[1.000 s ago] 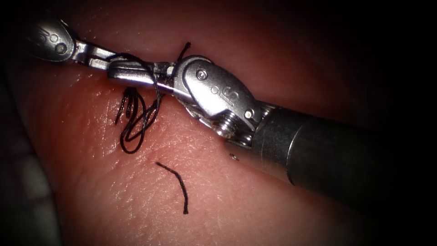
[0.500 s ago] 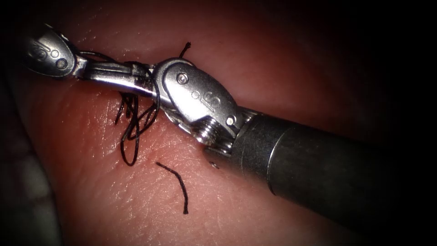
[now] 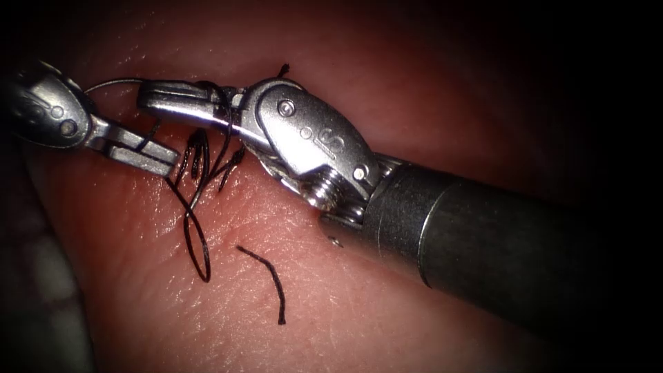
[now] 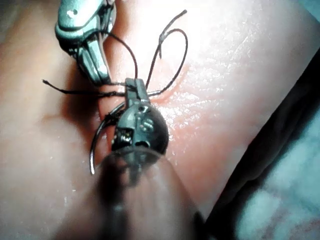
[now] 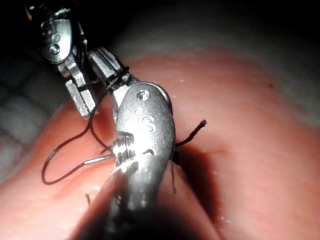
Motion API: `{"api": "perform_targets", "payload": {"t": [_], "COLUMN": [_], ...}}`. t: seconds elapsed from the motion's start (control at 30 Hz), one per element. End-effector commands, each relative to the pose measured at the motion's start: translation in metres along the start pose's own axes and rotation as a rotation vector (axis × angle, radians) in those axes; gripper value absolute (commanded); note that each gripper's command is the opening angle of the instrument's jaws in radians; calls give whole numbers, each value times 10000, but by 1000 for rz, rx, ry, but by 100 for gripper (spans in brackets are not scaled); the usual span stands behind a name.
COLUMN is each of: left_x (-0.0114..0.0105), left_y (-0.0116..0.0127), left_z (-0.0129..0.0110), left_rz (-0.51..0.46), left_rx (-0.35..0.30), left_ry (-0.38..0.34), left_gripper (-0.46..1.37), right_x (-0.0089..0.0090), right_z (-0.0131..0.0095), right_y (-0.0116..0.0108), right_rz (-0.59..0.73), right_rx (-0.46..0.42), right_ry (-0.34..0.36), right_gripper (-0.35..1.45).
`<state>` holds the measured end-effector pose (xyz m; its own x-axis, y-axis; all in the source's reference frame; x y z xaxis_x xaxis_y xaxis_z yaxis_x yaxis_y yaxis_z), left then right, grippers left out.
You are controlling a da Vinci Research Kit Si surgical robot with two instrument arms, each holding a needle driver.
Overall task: Wound Closure
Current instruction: Grab the short tail with the right gripper
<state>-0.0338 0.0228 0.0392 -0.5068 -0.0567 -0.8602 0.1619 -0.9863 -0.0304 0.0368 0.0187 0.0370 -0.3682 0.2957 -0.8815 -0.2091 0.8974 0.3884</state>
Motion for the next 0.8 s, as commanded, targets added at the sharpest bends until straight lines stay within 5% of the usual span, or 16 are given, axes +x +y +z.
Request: {"api": "perform_targets", "payload": {"t": [0.03, 0.33, 0.6, 0.73, 0.8], "left_x": [-1, -5, 1, 4, 5], "left_y": [1, 15, 14, 15, 16], "left_z": [1, 5, 10, 11, 11], "left_rz": [0, -5, -9, -10, -10], "left_rx": [-8, -11, -7, -5, -5], "left_ry": [-1, -6, -9, -10, -10], "left_gripper": [-35, -35, -35, -35, -35], "right_x": [-2, -5, -13, -13, -12], "right_z": [1, -1, -20, -24, -27], "right_y": [1, -2, -17, -17, -19], "right_rz": [-3, 103, 397, 454, 486], "right_rx": [-24, -217, -461, -544, -578], "right_ry": [-9, -70, -57, -87, -116], "right_gripper": [-35, -35, -30, 35, 51]}}
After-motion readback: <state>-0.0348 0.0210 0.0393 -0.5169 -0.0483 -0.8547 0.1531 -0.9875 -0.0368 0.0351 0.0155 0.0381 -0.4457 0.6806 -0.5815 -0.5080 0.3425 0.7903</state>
